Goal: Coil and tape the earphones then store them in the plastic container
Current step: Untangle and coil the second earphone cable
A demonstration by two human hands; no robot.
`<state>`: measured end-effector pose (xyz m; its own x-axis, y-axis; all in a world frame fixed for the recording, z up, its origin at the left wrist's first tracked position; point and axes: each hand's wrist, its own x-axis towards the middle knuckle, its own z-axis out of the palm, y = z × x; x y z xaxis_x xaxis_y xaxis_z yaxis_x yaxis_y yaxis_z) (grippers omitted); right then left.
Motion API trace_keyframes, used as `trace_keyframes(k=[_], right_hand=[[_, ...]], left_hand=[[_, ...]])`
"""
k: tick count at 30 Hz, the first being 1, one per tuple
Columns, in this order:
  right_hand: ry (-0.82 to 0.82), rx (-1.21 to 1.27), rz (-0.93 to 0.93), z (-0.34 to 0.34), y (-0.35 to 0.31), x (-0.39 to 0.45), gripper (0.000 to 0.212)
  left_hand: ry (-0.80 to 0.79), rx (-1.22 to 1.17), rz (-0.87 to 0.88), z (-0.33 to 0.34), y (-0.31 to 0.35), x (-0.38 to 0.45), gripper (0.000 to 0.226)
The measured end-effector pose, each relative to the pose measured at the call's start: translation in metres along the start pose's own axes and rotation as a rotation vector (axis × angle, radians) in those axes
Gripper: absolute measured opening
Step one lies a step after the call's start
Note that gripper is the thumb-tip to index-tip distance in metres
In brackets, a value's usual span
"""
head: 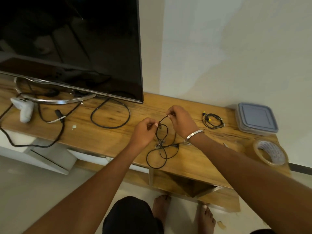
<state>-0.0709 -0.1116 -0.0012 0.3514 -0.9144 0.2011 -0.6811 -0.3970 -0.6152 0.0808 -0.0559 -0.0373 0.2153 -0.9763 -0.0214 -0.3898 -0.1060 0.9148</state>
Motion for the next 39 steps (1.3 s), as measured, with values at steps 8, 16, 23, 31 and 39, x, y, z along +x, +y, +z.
trace_keyframes(k=[8,16,23,31,39], right_hand=[[0.071,0.208,0.091,-0.027,0.001,-0.031,0.011],[0.05,0.199,0.181,-0.033,0.015,-0.052,0.015],[0.051,0.151,0.205,-0.033,0.018,-0.062,0.014],[0.006,0.348,0.332,-0.024,0.02,-0.066,0.03],[-0.081,0.693,0.45,-0.025,0.011,-0.065,0.025]], left_hand=[[-0.118,-0.085,-0.133,0.015,0.028,-0.008,0.019],[-0.166,-0.125,-0.096,0.027,0.045,-0.019,0.034],[-0.243,-0.068,0.054,0.028,0.047,-0.02,0.061],[-0.284,-0.027,0.142,0.031,0.056,-0.023,0.056],[-0.265,0.253,0.283,0.03,0.064,-0.022,0.056]])
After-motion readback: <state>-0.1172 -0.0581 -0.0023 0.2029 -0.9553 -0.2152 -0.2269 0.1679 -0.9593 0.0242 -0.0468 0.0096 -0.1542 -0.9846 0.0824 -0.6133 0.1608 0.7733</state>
